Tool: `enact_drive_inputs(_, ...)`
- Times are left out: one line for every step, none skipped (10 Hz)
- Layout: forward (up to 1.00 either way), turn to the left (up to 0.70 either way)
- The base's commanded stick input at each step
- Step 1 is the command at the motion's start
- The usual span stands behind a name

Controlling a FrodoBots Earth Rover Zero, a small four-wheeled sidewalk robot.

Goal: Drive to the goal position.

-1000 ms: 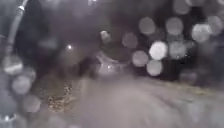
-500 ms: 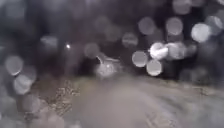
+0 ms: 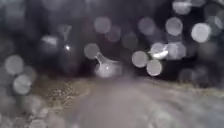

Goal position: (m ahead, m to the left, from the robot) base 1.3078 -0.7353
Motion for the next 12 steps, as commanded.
enact_drive_inputs(0.70,0.14)
enact_drive_inputs(0.70,0.14)
enact_drive_inputs(0.70,0.08)
enact_drive_inputs(0.70,0.00)
enact_drive_inputs(0.70,0.00)
enact_drive_inputs(0.70,0.00)
enact_drive_inputs(0.70,0.00)
enact_drive_inputs(0.70,0.00)
enact_drive_inputs(0.70,0.00)
enact_drive_inputs(0.70,0.00)
enact_drive_inputs(0.70,0.00)
enact_drive_inputs(0.70,0.00)
